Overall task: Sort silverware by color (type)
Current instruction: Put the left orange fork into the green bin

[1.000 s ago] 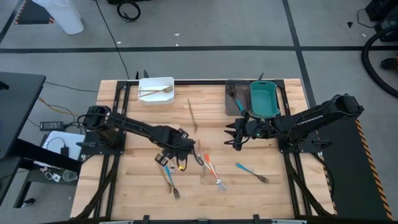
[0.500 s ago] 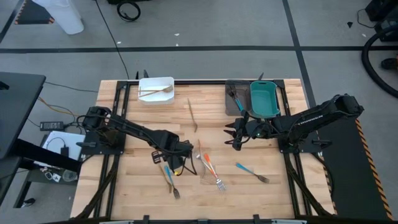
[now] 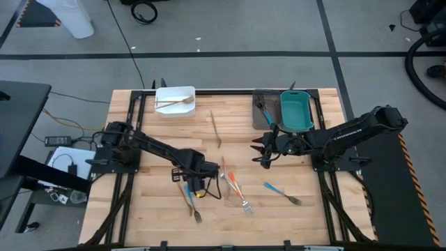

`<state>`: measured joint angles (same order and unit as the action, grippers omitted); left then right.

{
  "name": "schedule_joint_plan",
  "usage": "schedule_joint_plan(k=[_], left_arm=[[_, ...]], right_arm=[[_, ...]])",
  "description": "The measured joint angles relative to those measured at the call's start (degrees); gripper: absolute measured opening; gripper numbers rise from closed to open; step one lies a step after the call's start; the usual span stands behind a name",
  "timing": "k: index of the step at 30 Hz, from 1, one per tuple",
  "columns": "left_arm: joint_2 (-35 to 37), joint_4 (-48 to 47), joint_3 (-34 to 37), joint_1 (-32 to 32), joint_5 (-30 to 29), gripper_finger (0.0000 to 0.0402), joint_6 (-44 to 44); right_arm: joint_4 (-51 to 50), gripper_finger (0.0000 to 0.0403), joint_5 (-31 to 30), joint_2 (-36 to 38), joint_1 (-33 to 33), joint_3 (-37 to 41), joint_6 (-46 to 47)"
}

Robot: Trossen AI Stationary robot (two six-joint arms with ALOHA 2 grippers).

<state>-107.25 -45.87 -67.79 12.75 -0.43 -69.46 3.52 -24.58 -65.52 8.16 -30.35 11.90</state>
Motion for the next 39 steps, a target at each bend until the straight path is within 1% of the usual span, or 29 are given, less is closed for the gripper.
schedule_joint_plan(k=[7,9,12,19,22,25,28,33,39], left_arm=[[-2.2,-0.6,-0.2,0.0,0.5,0.0141,-0.9],[-2.5,-0.6,-0.3,0.0,0.6,0.0136,-1.2],[-2.6,-0.6,-0.2,-0.1,0.6,0.0112,-1.3],[-2.7,-0.3,-0.2,0.0,1.5,0.0032,0.1],[-2.7,-0.7,-0.2,0.0,1.6,0.0012,0.2],[-2.7,-0.9,-0.2,0.0,1.7,0.0009,0.6],[-2.5,-0.9,-0.2,-0.5,2.1,0.0009,3.4],[-1.1,-0.4,-0.4,-2.3,2.3,0.0008,10.0],[2.0,3.6,-0.6,-6.6,2.0,0.0006,19.0]], right_arm=[[-0.1,0.0116,0.0,0.0,0.0,0.0,0.0],[-0.1,0.0116,0.0,0.0,0.0,0.0,0.0],[-0.1,0.0116,0.0,0.0,0.0,0.0,0.0],[-0.1,0.0116,0.0,0.0,0.0,0.0,0.0],[-0.1,0.0116,0.1,0.0,0.0,0.0,0.1],[-0.1,0.0116,0.1,0.0,0.0,0.0,0.1],[-0.1,0.0116,0.1,0.0,0.0,0.0,0.2],[-0.1,0.0116,0.1,0.0,0.0,0.0,0.5],[0.3,0.0116,0.1,0.0,0.0,0.0,0.6]])
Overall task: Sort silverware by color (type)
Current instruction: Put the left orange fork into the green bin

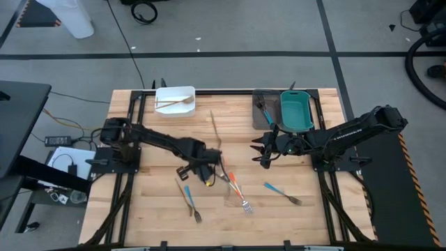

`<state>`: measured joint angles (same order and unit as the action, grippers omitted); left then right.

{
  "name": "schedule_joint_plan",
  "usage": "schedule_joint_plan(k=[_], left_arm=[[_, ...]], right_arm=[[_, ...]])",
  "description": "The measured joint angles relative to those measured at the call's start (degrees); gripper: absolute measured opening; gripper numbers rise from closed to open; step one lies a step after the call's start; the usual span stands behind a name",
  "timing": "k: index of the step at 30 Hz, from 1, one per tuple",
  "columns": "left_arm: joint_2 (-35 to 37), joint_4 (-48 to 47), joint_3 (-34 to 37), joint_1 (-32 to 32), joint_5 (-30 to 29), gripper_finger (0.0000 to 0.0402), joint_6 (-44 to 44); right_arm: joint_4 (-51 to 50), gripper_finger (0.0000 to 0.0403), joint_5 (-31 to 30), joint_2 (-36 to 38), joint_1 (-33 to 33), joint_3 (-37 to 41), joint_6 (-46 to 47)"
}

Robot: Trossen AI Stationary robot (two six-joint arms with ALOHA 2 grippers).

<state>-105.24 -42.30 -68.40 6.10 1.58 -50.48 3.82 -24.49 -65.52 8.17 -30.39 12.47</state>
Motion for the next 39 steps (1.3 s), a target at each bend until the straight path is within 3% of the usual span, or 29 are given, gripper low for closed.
schedule_joint_plan(k=[7,22,39], left_arm=[[1.9,4.1,-0.1,-5.9,-0.1,0.0006,11.4],[2.2,22.9,-0.2,-14.0,-0.8,0.0006,27.3],[2.2,50.5,-0.2,-22.3,0.1,0.0011,35.4]], right_arm=[[-0.7,0.0116,-1.8,0.0,0.0,0.0,1.1],[-1.0,0.0116,-15.0,0.0,0.0,0.0,2.1],[1.0,0.0116,-21.4,2.6,-0.1,0.0,-2.1]])
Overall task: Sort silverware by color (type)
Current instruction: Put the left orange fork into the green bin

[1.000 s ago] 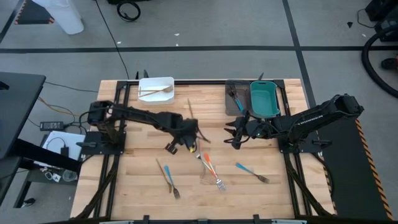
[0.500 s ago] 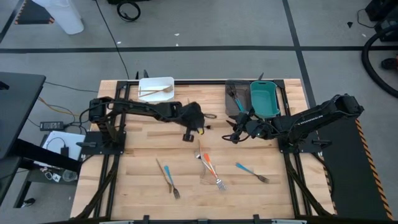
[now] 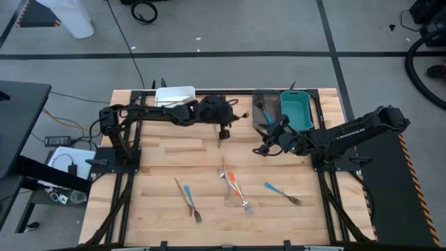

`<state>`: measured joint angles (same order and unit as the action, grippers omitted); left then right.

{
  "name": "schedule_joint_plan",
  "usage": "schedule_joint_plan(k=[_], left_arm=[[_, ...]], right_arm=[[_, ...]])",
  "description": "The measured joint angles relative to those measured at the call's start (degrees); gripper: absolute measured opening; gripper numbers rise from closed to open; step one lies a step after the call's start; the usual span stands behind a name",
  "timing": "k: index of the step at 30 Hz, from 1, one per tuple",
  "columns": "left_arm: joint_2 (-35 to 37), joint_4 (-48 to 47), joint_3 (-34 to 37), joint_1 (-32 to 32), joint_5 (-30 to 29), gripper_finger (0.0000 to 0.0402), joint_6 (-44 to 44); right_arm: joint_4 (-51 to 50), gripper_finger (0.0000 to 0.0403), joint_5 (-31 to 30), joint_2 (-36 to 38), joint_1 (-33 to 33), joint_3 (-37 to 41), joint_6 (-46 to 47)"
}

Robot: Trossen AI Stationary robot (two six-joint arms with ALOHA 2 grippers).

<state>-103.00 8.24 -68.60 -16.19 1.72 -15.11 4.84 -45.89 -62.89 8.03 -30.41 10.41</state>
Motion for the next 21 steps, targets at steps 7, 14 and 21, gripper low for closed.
schedule_joint_plan(k=[7,14,21], left_arm=[[0.0,12.9,0.0,0.2,0.2,0.0012,0.8],[0.0,21.2,0.0,0.9,0.2,0.0013,1.0],[0.0,28.0,0.0,1.4,0.3,0.0013,1.0]], right_arm=[[4.6,0.0116,-2.7,0.0,0.0,0.0,-4.9],[11.1,0.0116,-6.9,0.0,0.0,0.0,-10.7],[18.7,0.0116,-10.2,0.0,0.0,0.0,-18.6]])
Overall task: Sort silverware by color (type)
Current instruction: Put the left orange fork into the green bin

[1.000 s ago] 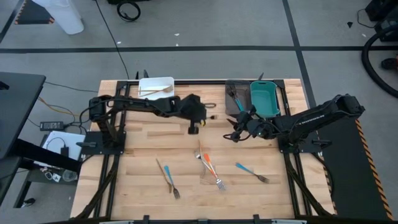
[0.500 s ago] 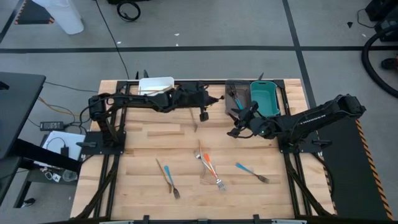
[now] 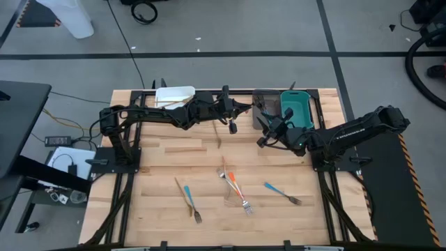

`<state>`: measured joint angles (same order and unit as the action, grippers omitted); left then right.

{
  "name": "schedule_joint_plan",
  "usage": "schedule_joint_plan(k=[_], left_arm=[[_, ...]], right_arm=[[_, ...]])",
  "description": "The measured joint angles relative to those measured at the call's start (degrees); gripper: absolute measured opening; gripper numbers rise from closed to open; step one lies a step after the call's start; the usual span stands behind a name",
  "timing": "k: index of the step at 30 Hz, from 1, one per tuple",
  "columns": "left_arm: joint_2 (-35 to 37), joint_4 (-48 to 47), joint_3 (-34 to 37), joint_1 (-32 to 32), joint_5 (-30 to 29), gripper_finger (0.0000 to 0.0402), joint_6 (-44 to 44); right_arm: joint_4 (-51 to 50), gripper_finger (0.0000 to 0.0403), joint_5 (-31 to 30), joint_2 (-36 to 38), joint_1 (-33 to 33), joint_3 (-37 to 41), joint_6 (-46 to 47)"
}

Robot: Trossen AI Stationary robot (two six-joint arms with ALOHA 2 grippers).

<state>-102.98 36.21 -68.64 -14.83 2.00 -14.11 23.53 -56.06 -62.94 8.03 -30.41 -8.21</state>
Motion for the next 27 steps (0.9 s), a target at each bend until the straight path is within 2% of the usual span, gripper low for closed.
schedule_joint_plan(k=[7,12,27], left_arm=[[0.0,6.8,0.0,0.3,0.0,0.0013,0.4],[0.0,9.6,0.0,1.0,1.9,0.0013,1.6],[-0.1,11.7,0.0,2.3,2.3,0.0013,1.6]], right_arm=[[8.6,0.0117,0.2,0.0,0.0,0.0,-10.0],[12.8,0.0118,4.3,0.0,-0.5,0.0,-15.6],[15.0,0.0163,12.3,-0.1,-4.2,0.0,-17.6]])
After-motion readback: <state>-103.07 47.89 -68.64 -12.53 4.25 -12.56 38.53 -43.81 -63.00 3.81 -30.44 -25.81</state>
